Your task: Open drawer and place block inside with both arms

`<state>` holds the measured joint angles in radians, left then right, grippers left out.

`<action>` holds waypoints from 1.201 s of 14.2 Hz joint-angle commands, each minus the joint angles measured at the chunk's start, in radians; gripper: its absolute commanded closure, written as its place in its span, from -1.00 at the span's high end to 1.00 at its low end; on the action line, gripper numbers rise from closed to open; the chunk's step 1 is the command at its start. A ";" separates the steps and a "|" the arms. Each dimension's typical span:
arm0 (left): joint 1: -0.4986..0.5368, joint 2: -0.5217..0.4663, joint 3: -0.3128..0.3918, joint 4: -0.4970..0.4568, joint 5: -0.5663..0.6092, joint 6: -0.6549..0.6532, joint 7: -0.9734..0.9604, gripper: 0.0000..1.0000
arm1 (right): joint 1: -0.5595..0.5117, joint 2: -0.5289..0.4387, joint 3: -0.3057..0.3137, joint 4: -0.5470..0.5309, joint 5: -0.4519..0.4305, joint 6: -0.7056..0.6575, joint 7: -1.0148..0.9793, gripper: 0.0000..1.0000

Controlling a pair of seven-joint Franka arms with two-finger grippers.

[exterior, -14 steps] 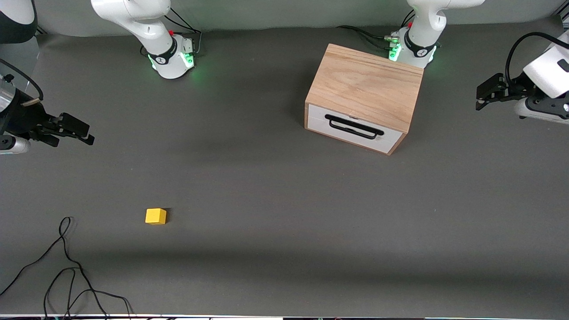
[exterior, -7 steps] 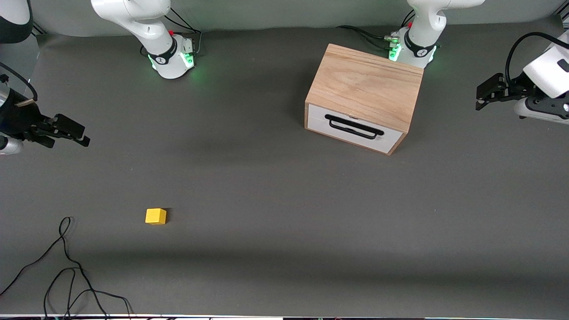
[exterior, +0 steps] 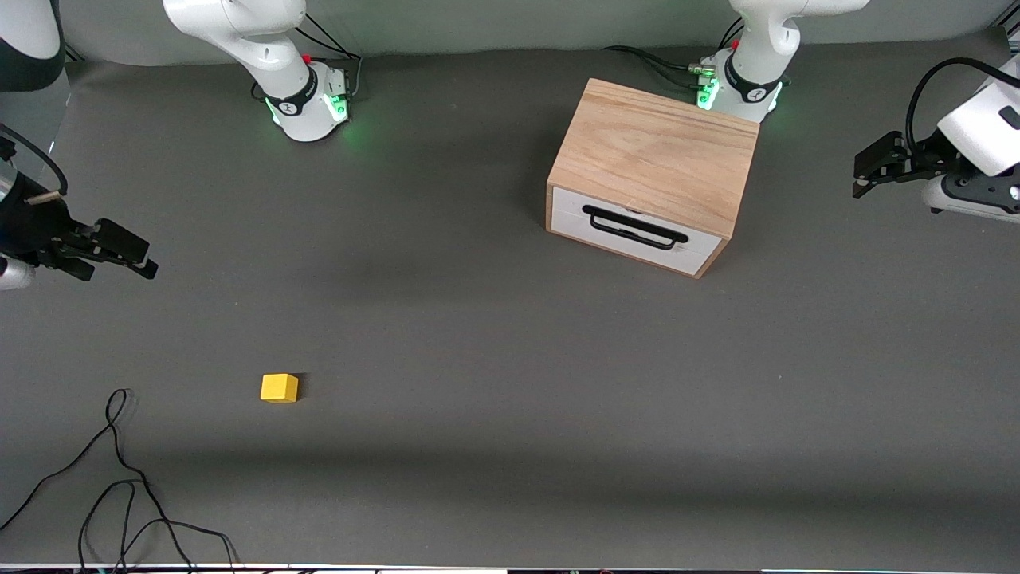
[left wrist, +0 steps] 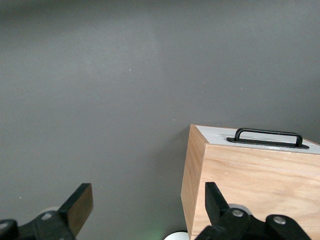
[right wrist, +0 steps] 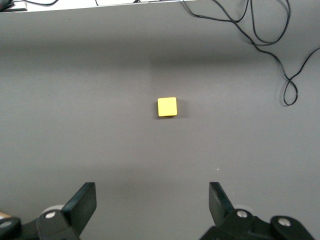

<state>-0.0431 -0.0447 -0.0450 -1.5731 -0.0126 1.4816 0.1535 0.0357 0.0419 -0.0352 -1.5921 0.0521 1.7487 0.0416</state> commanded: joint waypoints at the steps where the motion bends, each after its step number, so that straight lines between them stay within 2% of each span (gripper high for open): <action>1: 0.003 -0.006 -0.004 -0.007 0.011 -0.006 0.014 1.00 | 0.000 0.012 -0.002 0.011 -0.023 0.011 -0.009 1.00; 8: -0.009 0.052 -0.006 0.004 0.009 -0.024 0.005 1.00 | -0.005 0.019 -0.002 0.012 -0.014 0.034 -0.009 1.00; 13: -0.015 0.117 -0.015 0.013 -0.010 0.034 -0.006 1.00 | 0.003 0.027 0.000 0.015 -0.014 0.034 -0.003 1.00; 15: -0.035 0.164 -0.024 0.011 -0.027 0.089 -0.111 1.00 | 0.003 0.027 -0.002 0.015 -0.014 0.034 -0.002 1.00; 17: -0.085 0.206 -0.035 0.011 -0.021 0.137 -0.306 1.00 | 0.000 0.027 0.000 0.014 -0.014 0.034 0.004 1.00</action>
<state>-0.0705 0.1185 -0.0746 -1.5750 -0.0310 1.5821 0.0132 0.0347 0.0605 -0.0347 -1.5920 0.0432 1.7755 0.0416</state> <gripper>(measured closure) 0.000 0.000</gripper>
